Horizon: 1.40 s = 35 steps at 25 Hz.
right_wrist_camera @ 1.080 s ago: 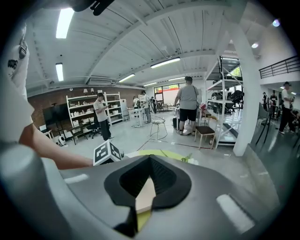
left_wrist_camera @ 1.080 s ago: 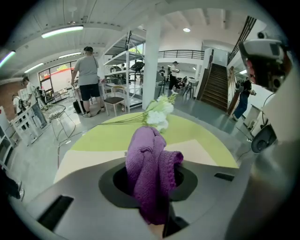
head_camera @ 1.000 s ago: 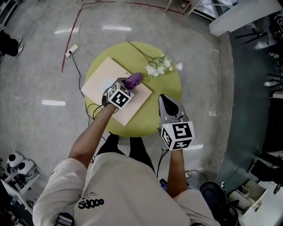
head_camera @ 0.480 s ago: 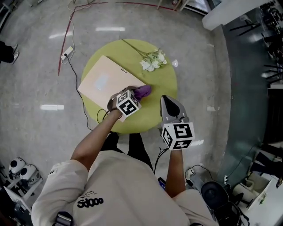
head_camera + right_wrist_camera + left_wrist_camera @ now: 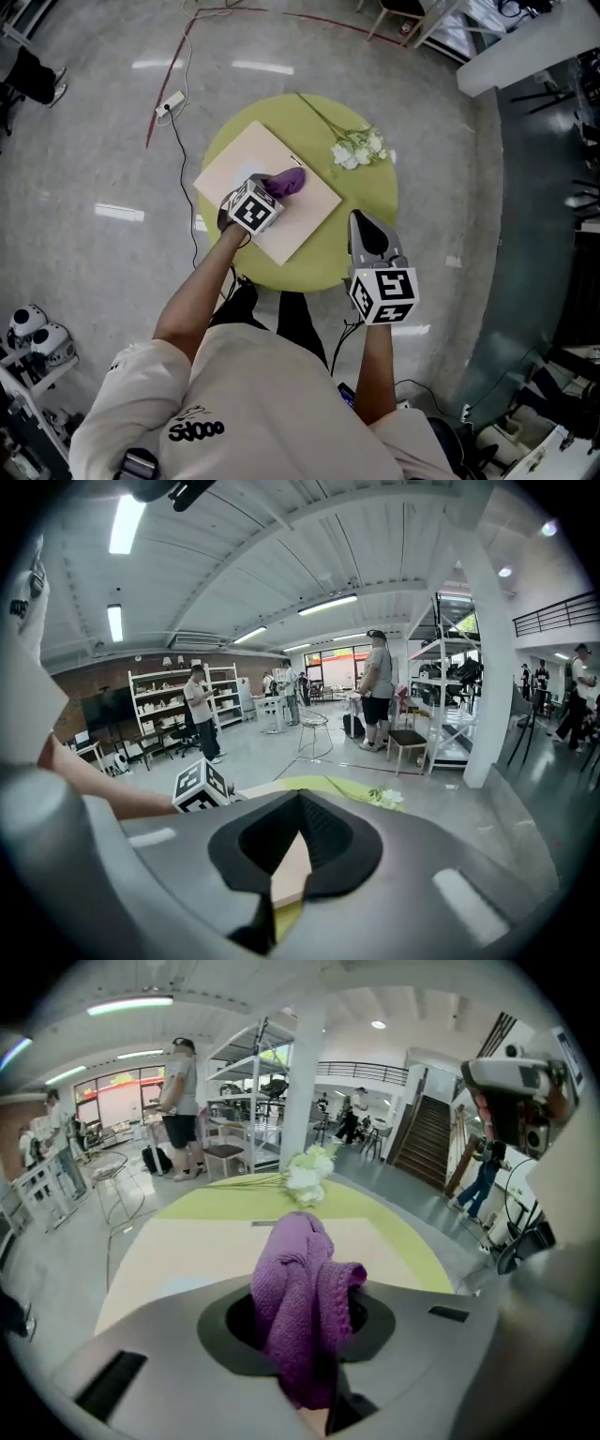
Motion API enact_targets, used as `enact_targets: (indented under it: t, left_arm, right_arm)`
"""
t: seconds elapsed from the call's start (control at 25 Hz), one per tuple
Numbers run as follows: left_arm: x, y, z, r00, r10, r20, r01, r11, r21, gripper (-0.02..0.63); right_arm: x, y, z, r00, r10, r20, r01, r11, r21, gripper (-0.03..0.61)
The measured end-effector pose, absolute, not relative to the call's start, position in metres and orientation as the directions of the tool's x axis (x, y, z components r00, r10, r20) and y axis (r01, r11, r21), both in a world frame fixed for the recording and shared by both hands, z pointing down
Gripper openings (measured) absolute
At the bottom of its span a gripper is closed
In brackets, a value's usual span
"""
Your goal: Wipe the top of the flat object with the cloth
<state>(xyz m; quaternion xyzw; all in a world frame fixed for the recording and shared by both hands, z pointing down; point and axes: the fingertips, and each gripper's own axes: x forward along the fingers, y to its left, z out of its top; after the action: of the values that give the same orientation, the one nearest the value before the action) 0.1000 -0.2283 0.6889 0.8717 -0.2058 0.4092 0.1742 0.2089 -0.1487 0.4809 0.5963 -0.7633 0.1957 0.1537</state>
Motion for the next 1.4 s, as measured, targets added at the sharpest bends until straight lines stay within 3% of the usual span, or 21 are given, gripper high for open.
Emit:
enact_targets:
  t: [0.44,0.76,1.0,1.4]
  left_arm:
    - [-0.035,-0.300,0.690,0.447,-0.427,0.786,-0.764,-0.639,0.088,0.094]
    - [-0.059,-0.295,0.686,0.427,-0.455,0.781,-0.800,-0.593,0.092,0.094]
    - [-0.014,-0.263,0.690,0.506,-0.392,0.768,-0.728,-0.672,0.137,0.094]
    - [0.096,-0.128,0.689,0.663,-0.067,0.746,-0.374,-0.892,0.252,0.093]
  right_arm:
    - [0.172,-0.166,0.486,-0.312,-0.821,0.477,-0.950,0.286,-0.129,0.009]
    - [0.169,-0.156,0.485,-0.317,-0.822,0.474,-0.948,0.284,-0.143,0.009]
    - [0.173,-0.142,0.491,-0.300,-0.822,0.484,-0.954,0.260,-0.150,0.009]
    - [0.172,-0.123,0.493,-0.264,-0.833,0.486,-0.965,0.221,-0.144,0.009]
